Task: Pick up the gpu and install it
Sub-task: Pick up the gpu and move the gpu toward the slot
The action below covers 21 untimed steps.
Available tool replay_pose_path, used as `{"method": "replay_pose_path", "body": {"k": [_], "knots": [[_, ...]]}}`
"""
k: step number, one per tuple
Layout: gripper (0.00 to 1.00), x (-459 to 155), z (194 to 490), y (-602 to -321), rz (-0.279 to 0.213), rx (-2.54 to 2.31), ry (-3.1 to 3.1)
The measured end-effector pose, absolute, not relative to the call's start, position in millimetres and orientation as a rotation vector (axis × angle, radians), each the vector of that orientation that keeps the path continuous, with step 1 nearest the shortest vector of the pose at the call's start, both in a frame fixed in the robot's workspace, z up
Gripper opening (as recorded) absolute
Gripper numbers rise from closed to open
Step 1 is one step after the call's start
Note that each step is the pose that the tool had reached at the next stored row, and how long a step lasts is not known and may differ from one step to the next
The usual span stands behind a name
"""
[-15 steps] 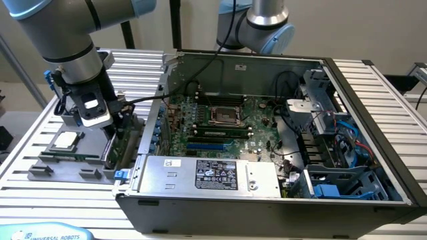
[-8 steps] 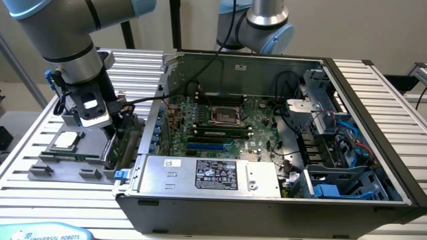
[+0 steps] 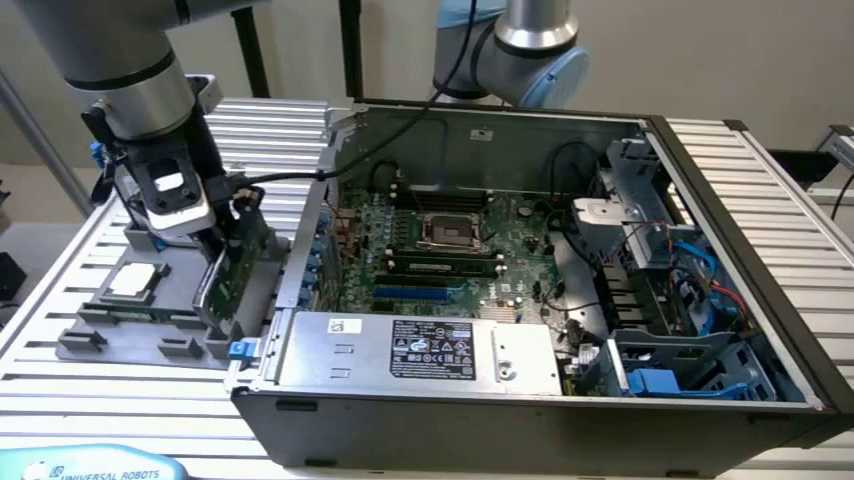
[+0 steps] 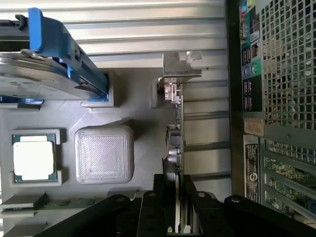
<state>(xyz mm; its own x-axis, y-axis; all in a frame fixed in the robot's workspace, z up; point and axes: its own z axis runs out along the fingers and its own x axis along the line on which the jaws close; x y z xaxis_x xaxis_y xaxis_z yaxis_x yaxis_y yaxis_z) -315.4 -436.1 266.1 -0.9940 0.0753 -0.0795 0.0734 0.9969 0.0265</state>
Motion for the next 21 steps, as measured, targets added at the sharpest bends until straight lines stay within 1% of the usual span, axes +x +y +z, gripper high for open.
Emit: {"method": "replay_pose_path", "body": {"k": [21], "knots": [[0.26,-304.8,361.6,-438.7,0.045,0.025,3.062]]}}
